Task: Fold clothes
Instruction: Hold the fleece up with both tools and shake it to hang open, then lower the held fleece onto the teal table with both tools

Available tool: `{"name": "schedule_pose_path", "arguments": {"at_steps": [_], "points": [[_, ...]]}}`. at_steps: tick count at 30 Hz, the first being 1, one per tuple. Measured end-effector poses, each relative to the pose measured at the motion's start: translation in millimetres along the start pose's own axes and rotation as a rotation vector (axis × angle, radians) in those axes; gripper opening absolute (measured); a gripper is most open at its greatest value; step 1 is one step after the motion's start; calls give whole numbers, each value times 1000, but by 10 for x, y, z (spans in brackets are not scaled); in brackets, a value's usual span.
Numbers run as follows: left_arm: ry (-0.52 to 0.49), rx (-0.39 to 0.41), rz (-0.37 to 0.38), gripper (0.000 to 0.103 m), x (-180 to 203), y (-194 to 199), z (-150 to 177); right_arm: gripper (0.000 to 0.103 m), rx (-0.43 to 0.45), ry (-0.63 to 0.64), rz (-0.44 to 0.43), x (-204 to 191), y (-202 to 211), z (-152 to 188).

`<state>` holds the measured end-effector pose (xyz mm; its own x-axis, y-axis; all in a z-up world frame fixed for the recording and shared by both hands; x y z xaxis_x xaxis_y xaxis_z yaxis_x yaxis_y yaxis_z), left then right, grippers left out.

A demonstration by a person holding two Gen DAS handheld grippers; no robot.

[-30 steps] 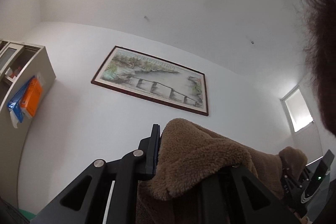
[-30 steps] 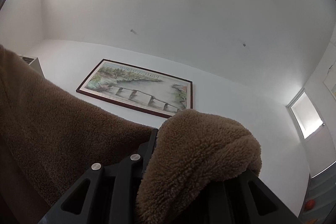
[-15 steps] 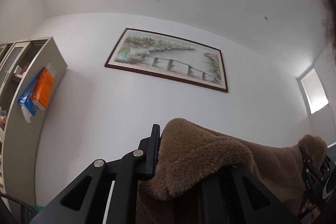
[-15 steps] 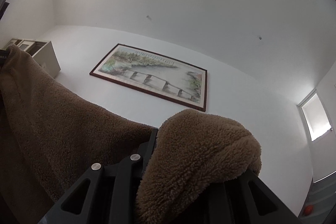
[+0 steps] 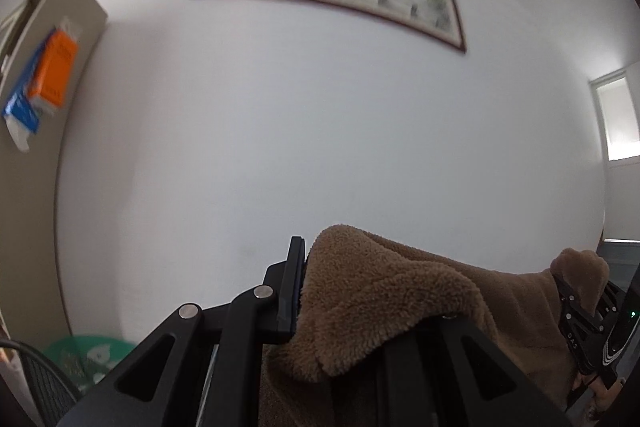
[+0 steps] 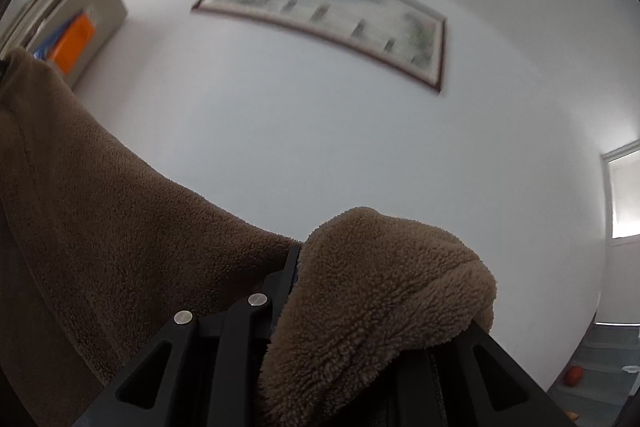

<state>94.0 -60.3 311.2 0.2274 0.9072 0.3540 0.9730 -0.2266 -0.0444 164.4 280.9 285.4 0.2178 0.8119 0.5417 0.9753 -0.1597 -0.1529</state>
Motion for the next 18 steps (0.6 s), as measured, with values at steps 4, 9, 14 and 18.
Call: {"name": "schedule_pose_path", "arguments": {"at_steps": [4,9,14,18], "points": [[4,-170,-62,17,-209,-756,548,19,-190,-45,-137,-287,-733,576],[-2,-387,-160,17,-507,-1637,1393,19,-428,-66,-293,-709,-1477,1366],[16,-606,-254,17,-843,-2330,2259,19,-618,-73,-457,-1152,-1981,2097],[8,-742,-314,17,-1023,-2606,2768,22,-767,-168,-602,-1404,-2186,2602]]}}
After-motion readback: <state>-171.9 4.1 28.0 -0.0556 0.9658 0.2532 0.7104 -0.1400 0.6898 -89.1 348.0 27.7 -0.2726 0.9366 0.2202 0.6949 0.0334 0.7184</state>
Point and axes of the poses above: each gripper's, at about its wrist camera, not at the fingertips, and y roughly against the way its jaws point, x to its right, z to its underside, the point moved 8 cm from there along -y, roughly the way its jaws point, and after that the axes turned 13 degrees about y, right-handed, at the moved point
